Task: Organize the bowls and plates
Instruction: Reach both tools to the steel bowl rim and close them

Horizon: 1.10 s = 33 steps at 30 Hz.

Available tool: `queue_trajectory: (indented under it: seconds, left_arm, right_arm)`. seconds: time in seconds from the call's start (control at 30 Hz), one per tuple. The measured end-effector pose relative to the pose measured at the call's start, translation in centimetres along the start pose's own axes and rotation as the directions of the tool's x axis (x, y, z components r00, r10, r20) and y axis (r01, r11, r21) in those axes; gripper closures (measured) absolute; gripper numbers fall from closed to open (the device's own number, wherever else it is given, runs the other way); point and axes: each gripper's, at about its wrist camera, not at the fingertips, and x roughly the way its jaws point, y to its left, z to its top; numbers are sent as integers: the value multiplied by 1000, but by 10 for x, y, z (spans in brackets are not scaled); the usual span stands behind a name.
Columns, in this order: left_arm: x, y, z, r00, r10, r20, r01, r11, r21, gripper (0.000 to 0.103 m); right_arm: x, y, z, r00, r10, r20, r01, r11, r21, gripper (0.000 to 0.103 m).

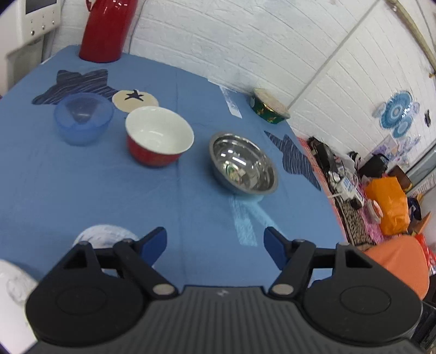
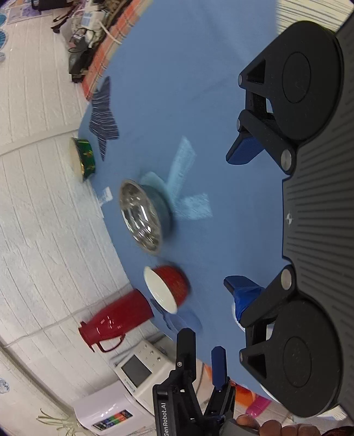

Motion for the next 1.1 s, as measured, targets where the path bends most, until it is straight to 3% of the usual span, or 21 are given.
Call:
queue_trajectory:
  seconds: [0.17,0.33,0.5,0.67,0.83,0.93,0.97,1.03,1.07,1.1]
  left_arm:
    - [78,-13,41,999,24,-49,-30,991,-131,33]
    - [129,-1,52,995,63,-81,-82,961,-266,33]
    - [148,1,55,991,124,-56,-135,948,-289,33]
    - [160,-1,54,987,148,-69,-162,939,-302,35]
    - [162,-3,56,980,190,-50,-196,935,-294,35]
    - [164,-8,57,972,230,-56,-237,936,-262,50]
    - [165,-10,57,968,245,-63,-253,937,-242,77]
    - [167,-9,57,971,225,-83,-239,945,-225,86]
    - [168,-8,57,977,188,-101,-206,953,-224,98]
    - [167,-6,57,978,179,-110,-200,952,-231,98]
  right_arm:
    - [64,-33,77,997,-73,-39,73,997,3,27]
    - [131,-50,117,995,-42,-94,45,999,31,27]
    - [176,-33,123,987,-131,-98,115,982,-152,27]
    - [207,-17,117,977,-132,-168,77,952,-295,28]
    - [216,-16,113,972,-152,-179,82,935,-344,27]
    - [214,-17,113,980,-105,-166,44,941,-336,33]
    - [212,-16,112,983,-77,-169,17,945,-328,38]
    - [208,-12,109,983,-35,-182,-29,941,-336,53]
    - [205,-8,106,980,-23,-195,-49,933,-356,59]
    - [202,-4,104,979,-19,-205,-59,928,-369,64]
